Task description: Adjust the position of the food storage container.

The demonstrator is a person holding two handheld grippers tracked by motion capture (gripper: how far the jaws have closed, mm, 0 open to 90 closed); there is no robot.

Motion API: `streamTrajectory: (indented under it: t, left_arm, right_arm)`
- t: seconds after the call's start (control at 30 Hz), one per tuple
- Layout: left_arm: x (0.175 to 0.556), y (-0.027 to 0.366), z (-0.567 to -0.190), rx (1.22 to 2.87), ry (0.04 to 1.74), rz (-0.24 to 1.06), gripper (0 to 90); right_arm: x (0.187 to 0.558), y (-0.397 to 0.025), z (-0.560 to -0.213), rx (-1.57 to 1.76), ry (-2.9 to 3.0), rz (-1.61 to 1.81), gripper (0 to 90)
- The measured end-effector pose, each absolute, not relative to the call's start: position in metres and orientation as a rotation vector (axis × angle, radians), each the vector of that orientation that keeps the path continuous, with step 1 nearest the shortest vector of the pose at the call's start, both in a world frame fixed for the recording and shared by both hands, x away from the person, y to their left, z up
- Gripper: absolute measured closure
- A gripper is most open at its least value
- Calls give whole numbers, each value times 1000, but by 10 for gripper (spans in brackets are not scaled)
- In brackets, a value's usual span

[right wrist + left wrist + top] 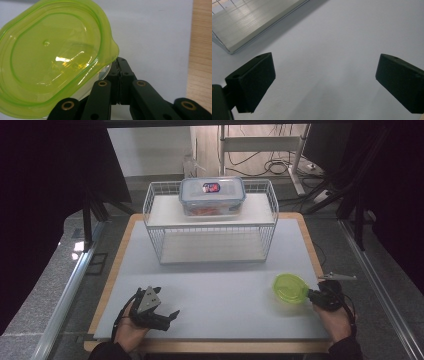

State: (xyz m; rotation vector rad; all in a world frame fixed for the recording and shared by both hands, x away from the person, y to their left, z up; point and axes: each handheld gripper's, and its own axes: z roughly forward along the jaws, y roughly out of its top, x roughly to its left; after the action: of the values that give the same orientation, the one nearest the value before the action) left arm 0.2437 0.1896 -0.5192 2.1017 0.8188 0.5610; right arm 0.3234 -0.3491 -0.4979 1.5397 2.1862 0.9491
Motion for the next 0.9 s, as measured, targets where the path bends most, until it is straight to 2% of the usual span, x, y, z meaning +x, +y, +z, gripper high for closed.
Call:
streamTrajectory:
  t: [0.9]
  left_arm:
    - [244, 187, -521, 2117, 818, 560, 27]
  right_arm:
    - [344, -314, -510, 1512, 2299, 1061, 896]
